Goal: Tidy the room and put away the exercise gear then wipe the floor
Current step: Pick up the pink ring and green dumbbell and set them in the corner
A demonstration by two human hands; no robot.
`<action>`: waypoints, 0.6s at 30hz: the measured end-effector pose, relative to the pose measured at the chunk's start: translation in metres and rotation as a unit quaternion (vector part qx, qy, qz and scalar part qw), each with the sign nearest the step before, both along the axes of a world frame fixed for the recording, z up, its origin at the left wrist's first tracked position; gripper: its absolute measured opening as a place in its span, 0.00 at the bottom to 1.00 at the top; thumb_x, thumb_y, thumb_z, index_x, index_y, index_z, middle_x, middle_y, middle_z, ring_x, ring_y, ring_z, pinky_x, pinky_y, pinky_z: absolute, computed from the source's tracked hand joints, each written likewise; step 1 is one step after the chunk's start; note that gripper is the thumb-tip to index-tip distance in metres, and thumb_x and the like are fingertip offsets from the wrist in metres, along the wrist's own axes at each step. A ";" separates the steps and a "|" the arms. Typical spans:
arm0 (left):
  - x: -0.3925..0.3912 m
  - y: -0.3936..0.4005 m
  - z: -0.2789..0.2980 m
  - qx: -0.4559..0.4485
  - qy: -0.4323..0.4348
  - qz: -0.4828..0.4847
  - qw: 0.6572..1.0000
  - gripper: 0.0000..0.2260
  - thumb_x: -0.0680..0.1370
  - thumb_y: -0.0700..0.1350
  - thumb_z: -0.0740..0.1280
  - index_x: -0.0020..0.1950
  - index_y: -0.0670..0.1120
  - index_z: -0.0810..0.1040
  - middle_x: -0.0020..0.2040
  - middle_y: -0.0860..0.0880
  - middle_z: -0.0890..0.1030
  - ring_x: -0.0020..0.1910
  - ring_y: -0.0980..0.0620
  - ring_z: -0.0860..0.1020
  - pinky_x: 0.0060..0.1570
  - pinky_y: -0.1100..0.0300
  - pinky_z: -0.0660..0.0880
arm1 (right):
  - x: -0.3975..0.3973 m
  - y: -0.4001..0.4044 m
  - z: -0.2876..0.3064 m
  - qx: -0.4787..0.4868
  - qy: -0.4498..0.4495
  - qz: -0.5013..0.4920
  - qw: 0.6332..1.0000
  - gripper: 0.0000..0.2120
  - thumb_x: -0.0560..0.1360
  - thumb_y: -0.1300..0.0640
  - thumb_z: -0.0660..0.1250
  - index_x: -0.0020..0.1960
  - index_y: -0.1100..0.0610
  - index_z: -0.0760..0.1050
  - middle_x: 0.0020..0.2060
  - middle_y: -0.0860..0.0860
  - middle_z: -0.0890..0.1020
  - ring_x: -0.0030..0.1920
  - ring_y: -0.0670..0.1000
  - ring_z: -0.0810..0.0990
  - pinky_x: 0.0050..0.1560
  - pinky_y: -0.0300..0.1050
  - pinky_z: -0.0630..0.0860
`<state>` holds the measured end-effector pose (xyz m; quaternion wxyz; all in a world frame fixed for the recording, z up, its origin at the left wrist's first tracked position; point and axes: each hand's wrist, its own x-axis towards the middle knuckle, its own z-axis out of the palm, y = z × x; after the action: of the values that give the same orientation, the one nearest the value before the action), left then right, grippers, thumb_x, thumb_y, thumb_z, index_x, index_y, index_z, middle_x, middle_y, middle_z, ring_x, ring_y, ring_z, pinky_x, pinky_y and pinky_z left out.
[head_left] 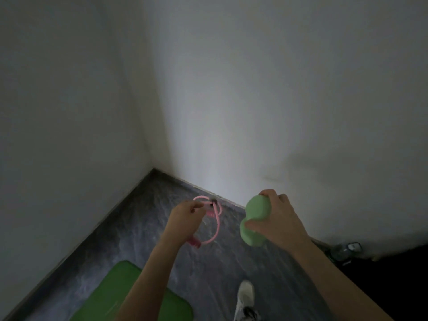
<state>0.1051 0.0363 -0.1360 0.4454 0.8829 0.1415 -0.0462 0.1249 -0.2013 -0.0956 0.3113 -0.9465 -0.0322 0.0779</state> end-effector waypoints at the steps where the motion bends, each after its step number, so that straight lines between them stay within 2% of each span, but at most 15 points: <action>1: 0.016 -0.001 -0.006 -0.016 0.014 0.011 1.000 0.10 0.77 0.43 0.64 0.54 0.48 0.83 0.45 0.49 0.80 0.35 0.54 0.77 0.35 0.63 0.76 | 0.017 0.002 -0.006 0.003 0.004 0.002 1.000 0.32 0.62 0.45 0.76 0.59 0.43 0.64 0.53 0.48 0.67 0.47 0.51 0.75 0.46 0.47 0.75; 2: 0.032 -0.002 -0.015 -0.038 0.028 0.025 0.999 0.09 0.77 0.43 0.64 0.52 0.48 0.83 0.41 0.49 0.80 0.32 0.53 0.78 0.35 0.58 0.79 | 0.035 0.003 -0.013 0.008 0.011 0.002 1.000 0.32 0.62 0.45 0.76 0.59 0.44 0.64 0.53 0.49 0.67 0.47 0.51 0.75 0.46 0.48 0.75; 4: 0.067 -0.007 -0.036 -0.084 0.059 0.071 0.992 0.10 0.77 0.43 0.65 0.54 0.47 0.83 0.42 0.46 0.82 0.37 0.48 0.81 0.39 0.50 0.82 | 0.072 0.007 -0.029 0.011 0.026 0.005 1.000 0.31 0.63 0.46 0.76 0.60 0.45 0.63 0.53 0.49 0.66 0.48 0.52 0.75 0.45 0.46 0.74; 5: 0.085 -0.010 -0.051 -0.101 0.078 0.097 0.987 0.11 0.77 0.44 0.65 0.56 0.47 0.82 0.46 0.44 0.82 0.39 0.47 0.81 0.36 0.50 0.82 | 0.091 0.010 -0.038 0.008 0.035 0.015 0.999 0.32 0.63 0.46 0.76 0.60 0.45 0.63 0.53 0.49 0.66 0.48 0.51 0.75 0.44 0.45 0.72; 7: 0.117 -0.013 -0.081 -0.112 0.119 0.133 0.978 0.13 0.78 0.44 0.64 0.61 0.47 0.79 0.54 0.44 0.81 0.35 0.52 0.79 0.26 0.64 0.78 | 0.132 0.017 -0.058 0.008 0.056 0.038 0.998 0.32 0.63 0.46 0.76 0.60 0.45 0.62 0.53 0.48 0.66 0.48 0.51 0.74 0.43 0.44 0.71; 8: 0.132 -0.015 -0.094 -0.110 0.140 0.146 0.973 0.14 0.78 0.44 0.63 0.62 0.46 0.78 0.56 0.44 0.81 0.36 0.53 0.79 0.27 0.67 0.77 | 0.152 0.021 -0.068 0.006 0.066 0.048 0.997 0.31 0.63 0.47 0.76 0.59 0.44 0.62 0.52 0.48 0.66 0.47 0.51 0.74 0.42 0.44 0.71; 11: 0.171 -0.019 -0.136 -0.089 0.203 0.171 0.960 0.18 0.74 0.52 0.61 0.59 0.47 0.81 0.54 0.44 0.83 0.48 0.45 0.81 0.49 0.56 0.78 | 0.211 0.032 -0.093 -0.011 0.103 0.075 0.992 0.31 0.61 0.46 0.75 0.57 0.43 0.62 0.51 0.48 0.66 0.45 0.50 0.74 0.37 0.41 0.69; 13: 0.197 -0.013 -0.160 -0.127 0.236 0.221 0.938 0.16 0.75 0.53 0.63 0.55 0.48 0.83 0.52 0.46 0.84 0.47 0.48 0.81 0.48 0.58 0.78 | 0.247 0.042 -0.108 -0.016 0.126 0.087 0.988 0.32 0.59 0.45 0.75 0.57 0.43 0.62 0.50 0.47 0.65 0.44 0.50 0.74 0.34 0.39 0.68; 15: 0.226 0.000 -0.177 -0.212 0.237 0.282 0.905 0.14 0.74 0.50 0.67 0.56 0.46 0.81 0.51 0.47 0.83 0.44 0.51 0.81 0.43 0.61 0.80 | 0.282 0.057 -0.125 -0.021 0.141 0.102 0.985 0.32 0.59 0.45 0.75 0.57 0.43 0.62 0.50 0.47 0.66 0.44 0.50 0.75 0.32 0.37 0.65; 18: 0.263 0.021 -0.189 -0.302 0.237 0.344 0.857 0.19 0.70 0.48 0.66 0.60 0.45 0.79 0.53 0.44 0.82 0.47 0.45 0.83 0.41 0.52 0.83 | 0.326 0.079 -0.151 -0.032 0.160 0.111 0.980 0.32 0.59 0.45 0.76 0.58 0.43 0.62 0.51 0.47 0.66 0.44 0.51 0.74 0.31 0.34 0.63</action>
<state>0.3683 0.0577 -0.3248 0.6303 0.5626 0.5167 -0.1386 0.4509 -0.1221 -0.2464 0.2710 -0.9218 -0.0846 0.2640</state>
